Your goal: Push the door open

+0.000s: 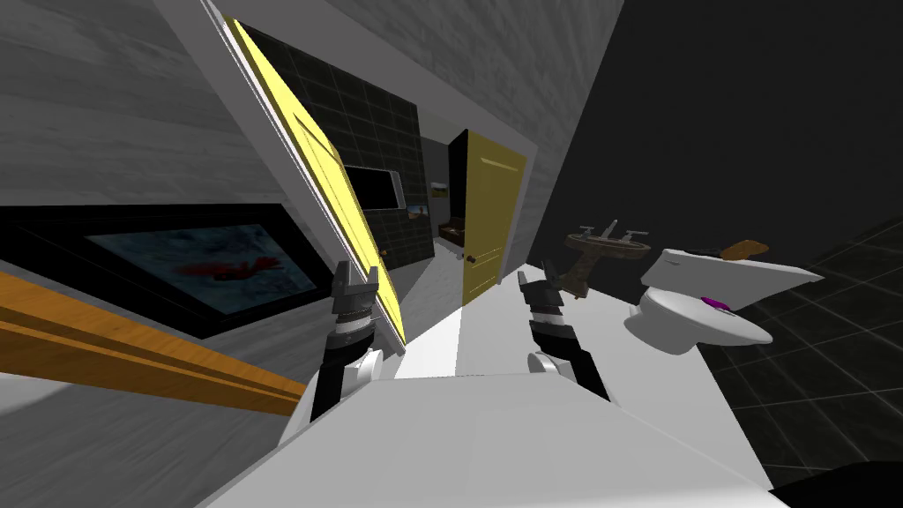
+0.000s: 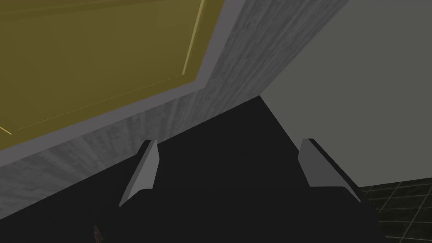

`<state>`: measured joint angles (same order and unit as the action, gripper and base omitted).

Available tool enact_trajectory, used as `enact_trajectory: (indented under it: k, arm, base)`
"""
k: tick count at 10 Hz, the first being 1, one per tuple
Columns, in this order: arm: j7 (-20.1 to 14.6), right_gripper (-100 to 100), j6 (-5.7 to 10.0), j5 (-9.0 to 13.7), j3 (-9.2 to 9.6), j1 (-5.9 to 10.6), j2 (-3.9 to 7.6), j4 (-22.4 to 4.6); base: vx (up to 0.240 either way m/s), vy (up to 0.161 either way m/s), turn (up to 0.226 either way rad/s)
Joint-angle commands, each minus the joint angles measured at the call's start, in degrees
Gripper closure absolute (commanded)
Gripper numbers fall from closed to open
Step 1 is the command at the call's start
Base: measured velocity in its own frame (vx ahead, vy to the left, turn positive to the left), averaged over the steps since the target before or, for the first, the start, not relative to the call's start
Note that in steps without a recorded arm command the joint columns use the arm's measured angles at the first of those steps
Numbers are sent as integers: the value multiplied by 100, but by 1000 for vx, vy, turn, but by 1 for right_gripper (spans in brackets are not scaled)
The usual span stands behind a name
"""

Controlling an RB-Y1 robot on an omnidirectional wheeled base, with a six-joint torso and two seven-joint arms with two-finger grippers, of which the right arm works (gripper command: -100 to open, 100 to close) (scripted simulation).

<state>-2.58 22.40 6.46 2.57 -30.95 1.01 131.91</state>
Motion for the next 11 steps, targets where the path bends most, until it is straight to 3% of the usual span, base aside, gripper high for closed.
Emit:
enact_trajectory:
  k: [1, 11]
  arm:
    - [139, -100, 55, -64, 6, 68, 34, -179]
    - [1119, -100, 439, -515, 51, 547, 211, -1435]
  base:
    - [45, -13, 17]
    - [84, -41, 19]
